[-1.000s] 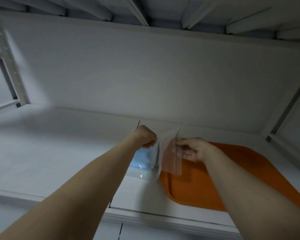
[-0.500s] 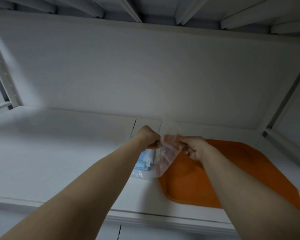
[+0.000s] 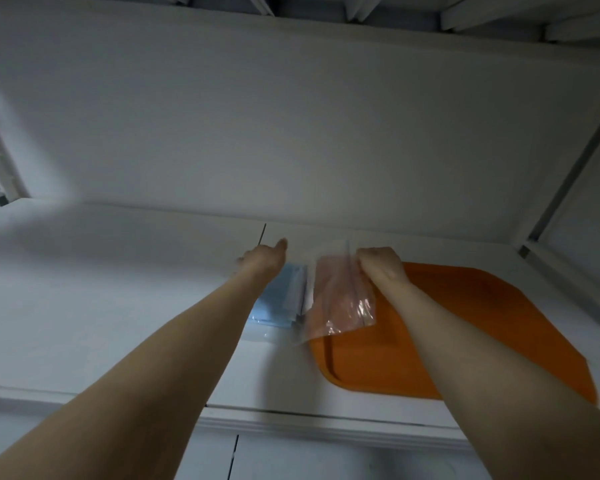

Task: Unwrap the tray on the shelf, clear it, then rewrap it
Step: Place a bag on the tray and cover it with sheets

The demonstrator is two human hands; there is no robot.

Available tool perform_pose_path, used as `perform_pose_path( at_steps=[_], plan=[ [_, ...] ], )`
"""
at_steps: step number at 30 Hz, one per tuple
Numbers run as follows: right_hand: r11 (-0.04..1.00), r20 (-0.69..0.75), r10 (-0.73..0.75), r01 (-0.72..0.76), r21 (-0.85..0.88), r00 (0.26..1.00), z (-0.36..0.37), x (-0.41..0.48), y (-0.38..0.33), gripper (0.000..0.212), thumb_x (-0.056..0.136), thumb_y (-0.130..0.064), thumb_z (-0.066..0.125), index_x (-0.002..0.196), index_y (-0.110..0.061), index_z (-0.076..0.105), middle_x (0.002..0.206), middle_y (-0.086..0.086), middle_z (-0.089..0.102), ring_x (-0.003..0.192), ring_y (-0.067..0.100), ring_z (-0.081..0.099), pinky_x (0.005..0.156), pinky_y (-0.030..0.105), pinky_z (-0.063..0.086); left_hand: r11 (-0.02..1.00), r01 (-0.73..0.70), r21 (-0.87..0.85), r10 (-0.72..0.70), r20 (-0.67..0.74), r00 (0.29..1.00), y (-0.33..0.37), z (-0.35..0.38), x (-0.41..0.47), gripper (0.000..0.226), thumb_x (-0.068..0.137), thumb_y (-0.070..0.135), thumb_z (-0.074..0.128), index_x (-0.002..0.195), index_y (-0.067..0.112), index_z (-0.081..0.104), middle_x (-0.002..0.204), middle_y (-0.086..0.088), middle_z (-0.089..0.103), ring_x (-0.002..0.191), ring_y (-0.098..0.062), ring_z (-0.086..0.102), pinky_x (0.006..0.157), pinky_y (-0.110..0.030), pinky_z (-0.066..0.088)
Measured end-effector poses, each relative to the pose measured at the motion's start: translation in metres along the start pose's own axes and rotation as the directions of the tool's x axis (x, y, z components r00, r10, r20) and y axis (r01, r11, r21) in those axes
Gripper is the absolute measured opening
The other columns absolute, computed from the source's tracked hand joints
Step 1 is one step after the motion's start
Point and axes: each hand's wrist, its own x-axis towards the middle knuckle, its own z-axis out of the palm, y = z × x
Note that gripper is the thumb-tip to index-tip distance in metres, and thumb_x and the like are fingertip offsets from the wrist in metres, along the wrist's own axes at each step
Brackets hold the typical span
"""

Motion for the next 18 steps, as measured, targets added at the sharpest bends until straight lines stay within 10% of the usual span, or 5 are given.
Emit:
perform_pose_path(
  at_steps=[4, 9, 15, 18],
  plan=[
    [0.955, 0.003, 0.215, -0.211, 0.208, 0.977, -0.007, 0.004, 0.005, 0.073, 0.091, -0.061, 0.040, 0.127, 0.000, 0.054, 0.123, 0.014, 0.058, 0.115, 0.033, 0.055, 0.094, 0.036, 0.042, 0.928, 0.121, 0.353, -0.092, -0.100, 0.991, -0.025, -0.007, 0.006, 0.042, 0.090, 0.024, 0.046, 0.127, 0.007, 0.054, 0.133, -0.016, 0.051, 0.124, -0.032, 0.048, 0.102, -0.038, 0.041],
    [0.990, -0.056, 0.130, -0.127, 0.055, 0.990, -0.005, 0.007, 0.014, 0.027, 0.084, -0.007, 0.063, 0.107, 0.007, 0.065, 0.106, 0.019, 0.067, 0.097, 0.030, 0.063, 0.086, 0.037, 0.052, 0.940, 0.022, 0.340, -0.003, -0.056, 0.998, -0.037, -0.006, 0.011, 0.037, 0.088, 0.015, 0.056, 0.122, 0.001, 0.053, 0.127, -0.018, 0.056, 0.119, -0.033, 0.054, 0.097, -0.036, 0.044],
    [0.920, -0.009, 0.273, -0.258, 0.297, 0.962, -0.002, 0.016, 0.019, 0.012, 0.088, 0.003, 0.052, 0.089, -0.002, 0.063, 0.084, 0.017, 0.065, 0.077, 0.033, 0.067, 0.071, 0.046, 0.058, 0.994, 0.049, 0.098, -0.031, -0.185, 0.982, -0.022, -0.015, 0.025, 0.032, 0.092, 0.008, 0.051, 0.119, -0.009, 0.055, 0.127, -0.024, 0.056, 0.121, -0.037, 0.053, 0.099, -0.035, 0.043],
    [0.917, -0.049, 0.247, -0.217, 0.336, 0.968, -0.004, 0.019, 0.021, 0.022, 0.090, 0.001, 0.053, 0.108, -0.005, 0.064, 0.096, 0.012, 0.064, 0.077, 0.025, 0.061, 0.049, 0.025, 0.049, 0.999, 0.006, -0.034, -0.012, -0.184, 0.983, -0.011, -0.020, 0.029, 0.031, 0.089, 0.010, 0.054, 0.113, -0.010, 0.060, 0.119, -0.026, 0.061, 0.114, -0.037, 0.058, 0.095, -0.037, 0.046]
  ],
)
